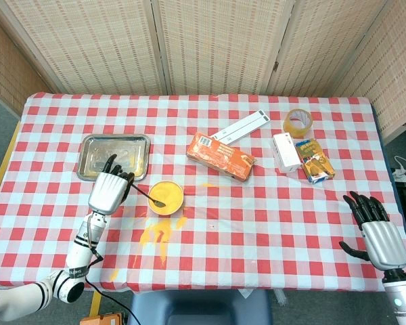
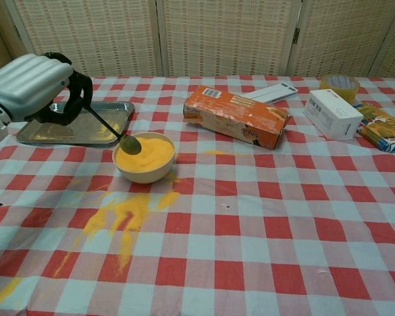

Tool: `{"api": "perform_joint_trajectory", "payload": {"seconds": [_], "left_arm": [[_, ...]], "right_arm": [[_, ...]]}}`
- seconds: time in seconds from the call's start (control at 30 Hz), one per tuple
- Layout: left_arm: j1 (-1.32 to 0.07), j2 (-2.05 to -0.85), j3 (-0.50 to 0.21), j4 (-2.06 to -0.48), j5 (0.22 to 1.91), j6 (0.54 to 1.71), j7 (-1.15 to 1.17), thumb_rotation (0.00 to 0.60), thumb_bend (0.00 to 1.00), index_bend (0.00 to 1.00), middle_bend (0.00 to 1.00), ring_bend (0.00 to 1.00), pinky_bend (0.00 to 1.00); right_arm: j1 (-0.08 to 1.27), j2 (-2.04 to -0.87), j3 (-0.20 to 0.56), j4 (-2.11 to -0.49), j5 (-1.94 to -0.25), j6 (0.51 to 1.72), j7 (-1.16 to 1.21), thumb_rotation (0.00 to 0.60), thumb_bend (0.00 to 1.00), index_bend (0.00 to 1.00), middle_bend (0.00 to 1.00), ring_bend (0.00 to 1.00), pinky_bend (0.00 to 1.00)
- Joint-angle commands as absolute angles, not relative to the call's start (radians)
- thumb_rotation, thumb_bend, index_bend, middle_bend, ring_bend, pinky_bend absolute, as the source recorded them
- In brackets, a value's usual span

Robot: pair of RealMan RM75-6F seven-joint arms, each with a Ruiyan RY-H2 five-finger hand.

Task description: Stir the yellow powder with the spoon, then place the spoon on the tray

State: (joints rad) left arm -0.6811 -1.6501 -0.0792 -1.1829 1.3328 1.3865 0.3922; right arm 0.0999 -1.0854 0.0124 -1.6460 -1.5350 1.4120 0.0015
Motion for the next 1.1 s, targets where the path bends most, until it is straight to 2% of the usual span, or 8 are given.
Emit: {"api": "perform_joint_trajectory", "payload": {"seconds": [0.03, 0.5, 0.8, 1.1], "left_arm": [[-0.668, -1.657, -0.083, -1.188, 1.346, 1.398, 0.396, 0.6, 0.61, 0.92, 0.69, 0.39, 0.15], [-0.624, -1.729, -0.094, -1.138, 1.398, 1.428, 0.43, 0.6, 0.6, 0.92, 0.69, 0.39, 0.15], [-0.64, -1.801, -0.128, -1.023, 1.419, 1.417, 0.425, 0.6, 0.61, 0.92, 0.69, 0.39, 0.15], [-0.646, -1.863, -0.121, -0.889, 1.454, 1.42, 0.418, 0.6, 0.61, 0.92, 0.69, 0.39, 0.15]], "right_arm": [[0.1, -1.086, 0.011, -1.647, -1.538, 1.411, 0.001, 0.6, 0.1, 0.0, 0.0, 0.0, 0.0], [0.1, -1.083, 0.004, -1.65, -1.55, 1.411, 0.002, 0.6, 0.1, 0.0, 0.0, 0.0, 0.0], [0.099, -1.081, 0.008, -1.651, -1.544, 1.413, 0.003, 0.6, 0.1, 0.0, 0.0, 0.0, 0.0], [0.103, -1.086, 0.015, -1.645, -1.527, 1.402, -0.001, 0.6, 0.1, 0.0, 0.0, 0.0, 0.0]]}}
